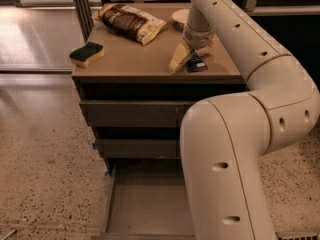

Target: Place rxbar blueberry into bottom drawer

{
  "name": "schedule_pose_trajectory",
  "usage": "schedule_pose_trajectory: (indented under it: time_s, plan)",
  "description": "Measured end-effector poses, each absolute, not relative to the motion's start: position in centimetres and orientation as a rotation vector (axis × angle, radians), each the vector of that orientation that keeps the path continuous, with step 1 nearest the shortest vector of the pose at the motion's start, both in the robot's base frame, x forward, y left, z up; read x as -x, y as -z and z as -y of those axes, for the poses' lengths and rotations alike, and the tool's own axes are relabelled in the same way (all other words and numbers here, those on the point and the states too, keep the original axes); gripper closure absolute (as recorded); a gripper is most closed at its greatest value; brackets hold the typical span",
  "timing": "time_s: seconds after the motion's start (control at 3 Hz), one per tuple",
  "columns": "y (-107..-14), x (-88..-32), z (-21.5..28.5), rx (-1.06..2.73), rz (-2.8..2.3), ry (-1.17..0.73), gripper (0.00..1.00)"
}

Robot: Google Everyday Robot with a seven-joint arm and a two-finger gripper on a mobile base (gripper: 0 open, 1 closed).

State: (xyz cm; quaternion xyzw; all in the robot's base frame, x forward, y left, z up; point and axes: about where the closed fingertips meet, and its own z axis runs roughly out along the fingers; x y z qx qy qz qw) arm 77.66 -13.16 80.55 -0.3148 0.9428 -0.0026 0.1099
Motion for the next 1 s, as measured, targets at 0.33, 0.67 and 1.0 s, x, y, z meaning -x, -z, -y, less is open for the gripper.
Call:
schedule_pose_trajectory:
  time_s: [0.33, 0.67, 1.0]
  plan:
    - [-80.6, -77.8, 12.7, 0.911, -2.768, -0.033, 0.0]
    - [-79.6, -78.5, 12.8, 0.892, -2.774, -0.011, 0.0]
    - [-79.5, -78.6, 12.8, 0.891, -2.773, -0.011, 0.0]
